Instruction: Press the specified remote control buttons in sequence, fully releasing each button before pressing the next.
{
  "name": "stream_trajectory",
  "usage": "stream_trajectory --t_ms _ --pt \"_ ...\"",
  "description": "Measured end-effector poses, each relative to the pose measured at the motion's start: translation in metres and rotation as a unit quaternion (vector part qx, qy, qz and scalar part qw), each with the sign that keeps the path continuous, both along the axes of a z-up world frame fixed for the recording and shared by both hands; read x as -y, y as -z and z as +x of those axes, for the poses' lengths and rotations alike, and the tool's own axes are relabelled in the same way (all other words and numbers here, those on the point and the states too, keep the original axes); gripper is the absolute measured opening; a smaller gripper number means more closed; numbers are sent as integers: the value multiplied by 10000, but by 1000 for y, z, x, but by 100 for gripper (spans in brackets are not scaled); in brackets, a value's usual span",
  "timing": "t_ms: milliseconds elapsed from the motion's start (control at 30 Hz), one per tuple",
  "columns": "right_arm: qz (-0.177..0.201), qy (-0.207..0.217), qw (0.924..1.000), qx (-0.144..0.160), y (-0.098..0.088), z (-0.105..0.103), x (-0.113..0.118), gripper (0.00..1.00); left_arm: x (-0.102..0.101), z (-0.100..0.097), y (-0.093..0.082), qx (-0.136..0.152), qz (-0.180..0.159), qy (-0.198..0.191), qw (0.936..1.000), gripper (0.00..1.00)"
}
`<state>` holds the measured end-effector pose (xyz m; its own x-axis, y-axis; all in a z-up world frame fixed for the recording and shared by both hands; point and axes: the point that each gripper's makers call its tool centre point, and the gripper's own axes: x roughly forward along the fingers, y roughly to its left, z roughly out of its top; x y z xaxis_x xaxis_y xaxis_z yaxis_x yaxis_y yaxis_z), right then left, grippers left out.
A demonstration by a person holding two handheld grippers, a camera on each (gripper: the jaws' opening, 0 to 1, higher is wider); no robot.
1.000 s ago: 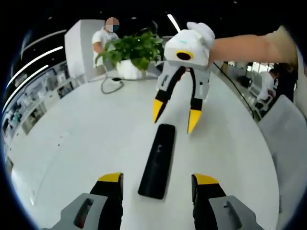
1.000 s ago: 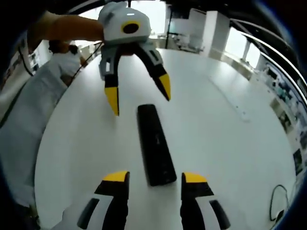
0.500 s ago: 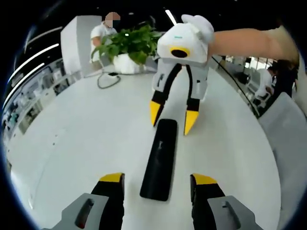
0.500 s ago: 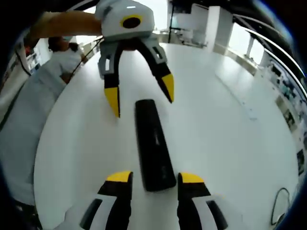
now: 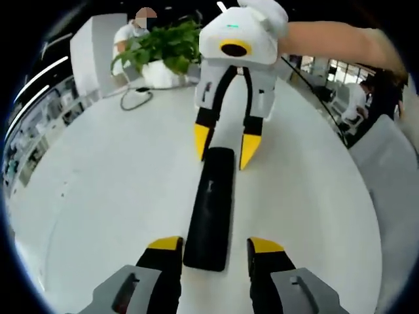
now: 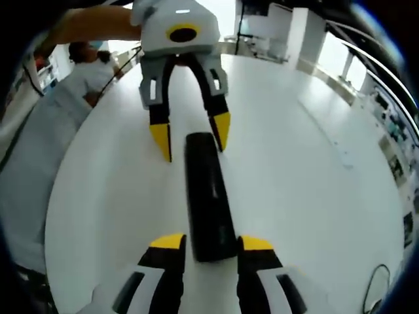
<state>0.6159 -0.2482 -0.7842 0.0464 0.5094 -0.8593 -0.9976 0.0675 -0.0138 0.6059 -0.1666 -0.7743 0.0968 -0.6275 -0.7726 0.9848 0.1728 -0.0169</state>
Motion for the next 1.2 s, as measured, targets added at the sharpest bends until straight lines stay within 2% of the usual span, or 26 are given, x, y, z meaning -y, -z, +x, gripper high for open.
stream_trajectory --t_ms 167,500,733,833,1200 --pt "-113 -77 9999 39 -1 -2 0 22 -3 4 0 44 93 54 9999 33" --pt "-243 -125 9996 31 0 -1 -1 22 -2 0 0 63 330 182 9993 24" --pt "-309 -150 9994 45 2 4 1 22 -4 4 4 70 513 206 9984 24" --pt "-384 -307 9986 201 1 0 -1 21 -5 5 6 59 563 159 9983 24" --pt "-428 -318 9983 250 -2 -5 -3 21 -6 4 6 114 688 146 9975 24"
